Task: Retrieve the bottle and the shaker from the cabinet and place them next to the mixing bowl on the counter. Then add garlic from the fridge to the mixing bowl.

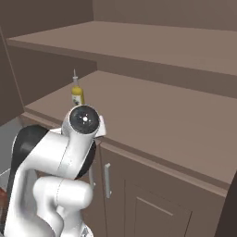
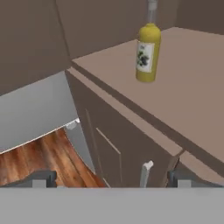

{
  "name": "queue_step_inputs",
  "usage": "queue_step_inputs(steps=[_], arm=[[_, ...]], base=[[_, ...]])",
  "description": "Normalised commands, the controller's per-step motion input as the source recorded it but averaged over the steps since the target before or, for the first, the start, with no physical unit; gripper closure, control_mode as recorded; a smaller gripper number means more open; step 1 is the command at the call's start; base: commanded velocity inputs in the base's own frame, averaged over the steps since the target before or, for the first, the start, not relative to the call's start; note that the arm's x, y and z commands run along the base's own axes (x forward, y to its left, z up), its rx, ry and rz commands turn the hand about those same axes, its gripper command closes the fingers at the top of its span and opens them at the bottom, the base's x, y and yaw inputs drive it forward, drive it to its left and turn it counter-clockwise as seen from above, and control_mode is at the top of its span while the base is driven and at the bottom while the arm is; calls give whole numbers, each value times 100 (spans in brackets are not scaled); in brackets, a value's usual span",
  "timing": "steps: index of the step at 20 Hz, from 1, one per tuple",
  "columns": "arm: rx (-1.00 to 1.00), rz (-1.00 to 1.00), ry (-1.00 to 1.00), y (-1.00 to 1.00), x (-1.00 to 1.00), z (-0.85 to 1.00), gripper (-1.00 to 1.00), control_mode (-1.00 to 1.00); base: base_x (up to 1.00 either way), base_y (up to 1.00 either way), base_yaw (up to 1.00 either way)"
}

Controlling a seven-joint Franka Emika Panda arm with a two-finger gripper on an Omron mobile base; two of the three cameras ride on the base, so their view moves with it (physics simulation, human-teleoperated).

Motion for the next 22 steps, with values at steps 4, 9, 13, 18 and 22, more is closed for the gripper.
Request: queue_step_inputs(steps=[4,9,13,18,22], arm=[[21,37,-24,-39,82,-33,-100,-100],[26,34,-28,-8,52,21,-100,-100],[2,27,-24,0,21,4,-100,-100],[1,1,3,0,41,0,-100,-100],[1,0,9,10,69,1,-100,-100]], base=[[0,0,0],[0,0,0],[0,0,0],[0,0,0],[0,0,0]])
